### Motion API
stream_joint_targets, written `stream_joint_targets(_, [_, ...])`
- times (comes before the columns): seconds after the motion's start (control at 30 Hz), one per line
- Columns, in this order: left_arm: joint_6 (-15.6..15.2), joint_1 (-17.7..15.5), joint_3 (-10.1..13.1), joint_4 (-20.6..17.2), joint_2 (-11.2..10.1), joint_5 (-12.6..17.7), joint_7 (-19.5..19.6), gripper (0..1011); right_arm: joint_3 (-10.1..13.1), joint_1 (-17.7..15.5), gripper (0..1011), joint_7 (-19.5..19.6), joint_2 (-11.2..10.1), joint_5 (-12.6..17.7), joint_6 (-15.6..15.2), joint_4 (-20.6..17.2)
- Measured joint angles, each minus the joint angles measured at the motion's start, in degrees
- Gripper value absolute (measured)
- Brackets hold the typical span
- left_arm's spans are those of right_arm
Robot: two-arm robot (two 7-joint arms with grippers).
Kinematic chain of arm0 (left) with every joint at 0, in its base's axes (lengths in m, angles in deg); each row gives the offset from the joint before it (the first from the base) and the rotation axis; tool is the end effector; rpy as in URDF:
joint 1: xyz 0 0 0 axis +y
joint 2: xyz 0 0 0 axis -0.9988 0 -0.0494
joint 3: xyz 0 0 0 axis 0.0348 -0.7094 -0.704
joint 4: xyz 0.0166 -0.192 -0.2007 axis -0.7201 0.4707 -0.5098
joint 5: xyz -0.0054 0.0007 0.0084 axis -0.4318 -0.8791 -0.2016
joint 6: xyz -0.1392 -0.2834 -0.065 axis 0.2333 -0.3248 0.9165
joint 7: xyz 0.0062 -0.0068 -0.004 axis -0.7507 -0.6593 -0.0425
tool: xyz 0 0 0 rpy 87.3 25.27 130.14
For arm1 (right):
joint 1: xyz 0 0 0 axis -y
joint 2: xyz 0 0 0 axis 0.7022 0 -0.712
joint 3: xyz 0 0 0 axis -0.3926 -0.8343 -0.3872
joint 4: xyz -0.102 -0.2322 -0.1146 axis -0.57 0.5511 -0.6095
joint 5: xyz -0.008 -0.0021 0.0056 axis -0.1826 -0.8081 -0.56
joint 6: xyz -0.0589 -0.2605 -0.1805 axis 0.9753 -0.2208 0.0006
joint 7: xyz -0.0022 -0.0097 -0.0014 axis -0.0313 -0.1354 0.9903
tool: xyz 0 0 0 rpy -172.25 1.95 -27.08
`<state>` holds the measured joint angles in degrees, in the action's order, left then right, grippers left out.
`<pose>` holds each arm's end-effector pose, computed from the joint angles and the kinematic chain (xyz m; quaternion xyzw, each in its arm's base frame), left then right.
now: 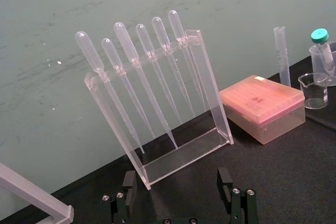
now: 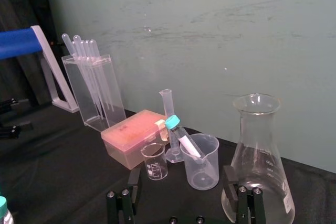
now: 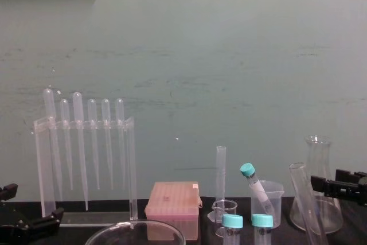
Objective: Hold the test tube with one hand and immerse one end into the beaker, then return it to the test tube rack.
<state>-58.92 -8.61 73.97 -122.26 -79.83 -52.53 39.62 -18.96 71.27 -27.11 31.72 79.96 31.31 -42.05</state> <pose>0.3690 0.0723 -0.2952 0.1414 -0.1326 0.5800 0.7912 0.4451 -0.1187 -0.2904 0.0050 0.0493 -0.4123 0.9097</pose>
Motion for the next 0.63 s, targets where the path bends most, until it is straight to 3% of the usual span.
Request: stream_joint_targets(0.63, [0.00, 0.00, 0.00, 0.00, 0.00, 0.00, 0.00, 1000, 0.17, -0.17, 1000, 0.22, -0.11, -0.04, 0.07, -0.28])
